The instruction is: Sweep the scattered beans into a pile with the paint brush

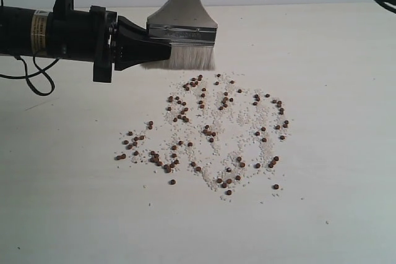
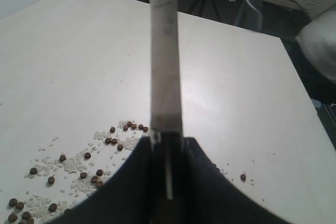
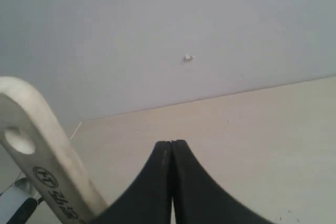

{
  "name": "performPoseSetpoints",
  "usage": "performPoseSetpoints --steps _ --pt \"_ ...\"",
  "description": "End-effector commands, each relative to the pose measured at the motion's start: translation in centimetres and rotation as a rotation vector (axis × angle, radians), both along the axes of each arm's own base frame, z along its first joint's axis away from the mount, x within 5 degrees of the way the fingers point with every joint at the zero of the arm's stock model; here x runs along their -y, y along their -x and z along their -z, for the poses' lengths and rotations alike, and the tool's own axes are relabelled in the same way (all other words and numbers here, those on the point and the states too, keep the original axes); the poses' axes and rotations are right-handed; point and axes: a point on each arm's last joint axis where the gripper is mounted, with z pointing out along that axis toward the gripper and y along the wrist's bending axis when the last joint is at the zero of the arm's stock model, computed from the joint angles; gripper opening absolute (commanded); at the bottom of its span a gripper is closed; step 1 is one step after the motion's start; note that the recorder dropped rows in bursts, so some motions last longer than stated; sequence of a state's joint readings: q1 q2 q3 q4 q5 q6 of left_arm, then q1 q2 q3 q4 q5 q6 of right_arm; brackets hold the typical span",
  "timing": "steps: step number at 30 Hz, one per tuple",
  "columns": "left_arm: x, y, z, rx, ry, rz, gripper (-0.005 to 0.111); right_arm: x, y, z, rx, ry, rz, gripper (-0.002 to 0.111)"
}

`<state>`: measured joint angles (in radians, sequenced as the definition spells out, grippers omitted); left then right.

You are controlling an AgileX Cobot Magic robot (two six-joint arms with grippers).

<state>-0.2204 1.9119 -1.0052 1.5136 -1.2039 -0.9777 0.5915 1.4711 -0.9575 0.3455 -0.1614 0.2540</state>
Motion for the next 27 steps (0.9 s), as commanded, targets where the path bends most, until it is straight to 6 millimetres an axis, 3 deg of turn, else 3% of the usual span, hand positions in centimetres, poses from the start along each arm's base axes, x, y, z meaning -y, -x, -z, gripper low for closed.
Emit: performPoseSetpoints --steps 1,12,27 --pt "-0.1 0.1 -0.1 -0.004 0.018 0.003 0.000 -0.1 -0.1 -0.4 0.017 -0.028 0.007 0.000" --pt "-0.1 0.1 0.0 -0.001 0.014 0.008 0.000 -2.4 -0.5 -0.9 0.008 -0.021 -0.052 0.000" --pt "-0.1 0.1 0.1 0.001 0.000 0.001 0.000 -2.5 -0.5 -0.7 0.033 0.039 -0.080 0.000"
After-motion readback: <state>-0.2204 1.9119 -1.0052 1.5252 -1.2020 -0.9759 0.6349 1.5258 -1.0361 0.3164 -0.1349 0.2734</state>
